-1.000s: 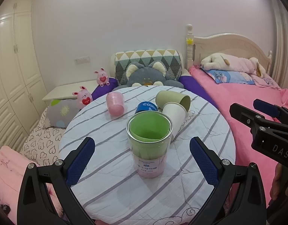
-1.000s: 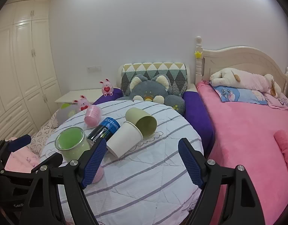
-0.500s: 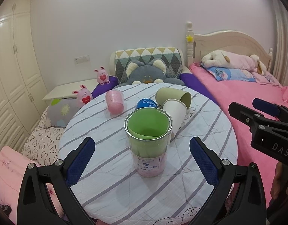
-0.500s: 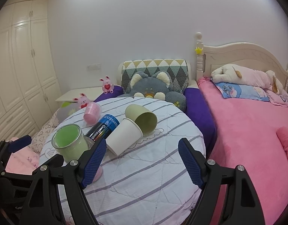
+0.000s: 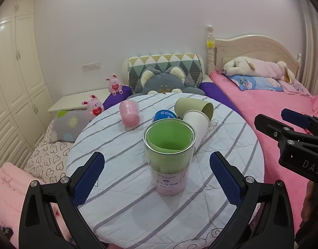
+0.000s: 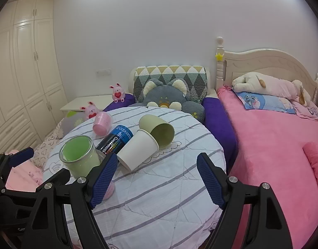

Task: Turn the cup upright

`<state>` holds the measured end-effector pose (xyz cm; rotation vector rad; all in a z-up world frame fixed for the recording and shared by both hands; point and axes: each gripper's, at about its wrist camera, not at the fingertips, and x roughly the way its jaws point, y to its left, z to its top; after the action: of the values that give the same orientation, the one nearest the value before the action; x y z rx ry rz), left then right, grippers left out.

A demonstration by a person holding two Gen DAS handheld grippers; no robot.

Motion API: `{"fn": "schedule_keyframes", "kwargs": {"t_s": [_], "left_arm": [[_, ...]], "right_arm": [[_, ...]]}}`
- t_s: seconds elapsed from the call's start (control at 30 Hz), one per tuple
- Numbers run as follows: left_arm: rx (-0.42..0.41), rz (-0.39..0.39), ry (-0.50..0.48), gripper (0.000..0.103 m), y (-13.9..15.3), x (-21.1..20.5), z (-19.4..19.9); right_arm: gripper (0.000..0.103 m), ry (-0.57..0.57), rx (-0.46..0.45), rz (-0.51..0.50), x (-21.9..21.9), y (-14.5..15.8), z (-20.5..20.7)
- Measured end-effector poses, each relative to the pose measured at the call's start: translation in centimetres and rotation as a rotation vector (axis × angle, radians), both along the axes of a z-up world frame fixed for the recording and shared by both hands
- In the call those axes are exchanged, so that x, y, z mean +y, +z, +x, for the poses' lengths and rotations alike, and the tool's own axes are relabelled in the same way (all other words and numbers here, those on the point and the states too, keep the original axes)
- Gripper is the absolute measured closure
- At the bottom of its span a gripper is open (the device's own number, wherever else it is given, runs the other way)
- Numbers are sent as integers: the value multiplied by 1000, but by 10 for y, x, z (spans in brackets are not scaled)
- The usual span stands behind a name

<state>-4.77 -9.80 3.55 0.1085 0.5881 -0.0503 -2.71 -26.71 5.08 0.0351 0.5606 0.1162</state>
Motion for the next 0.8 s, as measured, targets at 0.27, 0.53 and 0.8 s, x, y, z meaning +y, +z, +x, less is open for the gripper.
{"fn": "schedule_keyframes", "kwargs": {"t_s": [0.27, 0.53, 0.8], "left_arm": [[8, -25, -16, 0, -1, 2, 0], [12, -26, -24, 0, -2, -1, 0], [34, -31, -30, 0, -1, -2, 3]], "right_arm": [[23, -3, 0, -18, 3, 2, -2], [23, -6, 5, -30, 6, 3, -4], [23, -9, 8, -35, 6, 3, -3]]}}
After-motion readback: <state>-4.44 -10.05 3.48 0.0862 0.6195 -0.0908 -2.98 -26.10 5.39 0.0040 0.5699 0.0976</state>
